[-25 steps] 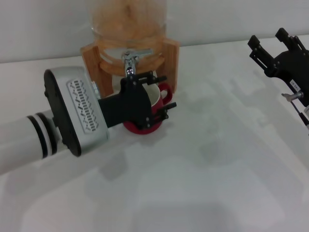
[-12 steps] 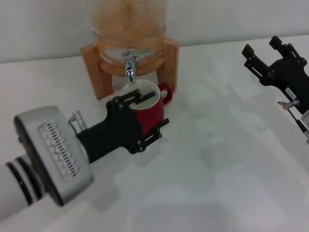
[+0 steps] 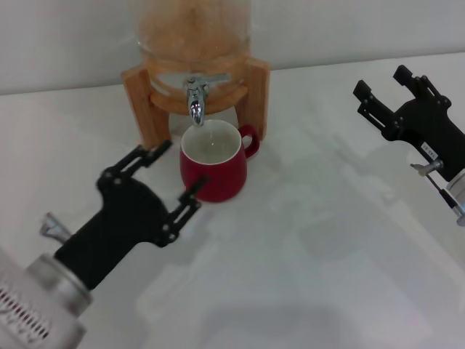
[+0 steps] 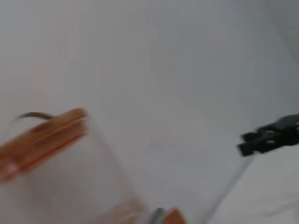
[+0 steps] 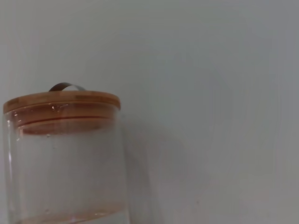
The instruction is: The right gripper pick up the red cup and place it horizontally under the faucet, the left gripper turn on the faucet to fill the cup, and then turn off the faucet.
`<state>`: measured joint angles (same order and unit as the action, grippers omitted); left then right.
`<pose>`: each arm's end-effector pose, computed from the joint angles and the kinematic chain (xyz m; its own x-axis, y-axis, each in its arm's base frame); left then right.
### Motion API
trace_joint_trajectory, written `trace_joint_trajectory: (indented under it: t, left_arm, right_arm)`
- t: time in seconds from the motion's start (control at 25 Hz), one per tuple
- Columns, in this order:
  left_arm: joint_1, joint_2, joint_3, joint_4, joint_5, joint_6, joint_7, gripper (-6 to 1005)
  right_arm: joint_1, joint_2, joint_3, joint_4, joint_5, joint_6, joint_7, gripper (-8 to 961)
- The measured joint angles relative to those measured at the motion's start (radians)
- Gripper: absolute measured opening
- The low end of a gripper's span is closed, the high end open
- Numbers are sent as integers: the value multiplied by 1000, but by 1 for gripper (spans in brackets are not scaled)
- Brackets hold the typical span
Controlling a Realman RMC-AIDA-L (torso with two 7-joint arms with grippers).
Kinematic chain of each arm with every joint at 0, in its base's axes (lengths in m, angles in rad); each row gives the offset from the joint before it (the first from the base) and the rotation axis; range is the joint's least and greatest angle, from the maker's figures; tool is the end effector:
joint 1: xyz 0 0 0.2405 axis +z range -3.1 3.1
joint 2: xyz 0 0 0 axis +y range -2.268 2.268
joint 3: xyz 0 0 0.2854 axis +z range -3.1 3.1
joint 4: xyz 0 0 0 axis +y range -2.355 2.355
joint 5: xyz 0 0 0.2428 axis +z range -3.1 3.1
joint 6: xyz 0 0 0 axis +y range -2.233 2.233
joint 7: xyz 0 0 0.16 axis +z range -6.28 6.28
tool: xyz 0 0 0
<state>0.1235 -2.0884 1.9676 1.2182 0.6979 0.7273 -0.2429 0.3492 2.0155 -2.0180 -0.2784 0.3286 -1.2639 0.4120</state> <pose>-0.2258 0.2875 -0.1032 0.8804 -0.3354 0.3353 0.0600 -0.6226 -0.7802 0.3508 0.3604 -0.0310 0.5877 0.1063 -0.8021 -0.7262 -0.3678 -0.5808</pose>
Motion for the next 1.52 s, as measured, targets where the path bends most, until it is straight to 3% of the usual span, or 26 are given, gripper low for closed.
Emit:
trace_joint_trajectory:
  t: [0.28, 0.44, 0.6, 0.76, 0.8, 1.08, 1.52]
  left_arm:
    - [135, 1, 55, -39, -378, 116, 317, 605]
    - [189, 3, 50, -86, -521, 238, 365, 608]
    - [201, 5, 41, -176, -682, 377, 383, 613]
    - [178, 4, 36, -265, -806, 487, 385, 612]
    - [145, 4, 37, -339, -921, 574, 377, 612]
    - [36, 5, 40, -507, -1169, 702, 369, 610]
    - [-57, 7, -30, -587, -1285, 737, 342, 607]
  right_arm:
    - [4, 0, -4, 2, -1, 0, 0, 814]
    - [5, -1, 0, 2, 0, 0, -3, 814]
    - [5, -1, 6, 4, 5, 0, -7, 814]
    - [3, -1, 17, 4, 7, -1, -9, 814]
    - [3, -1, 23, 4, 7, -1, -9, 814]
    - [1, -1, 75, 16, 7, -1, -9, 814]
    - [-1, -1, 153, 18, 7, -1, -19, 814]
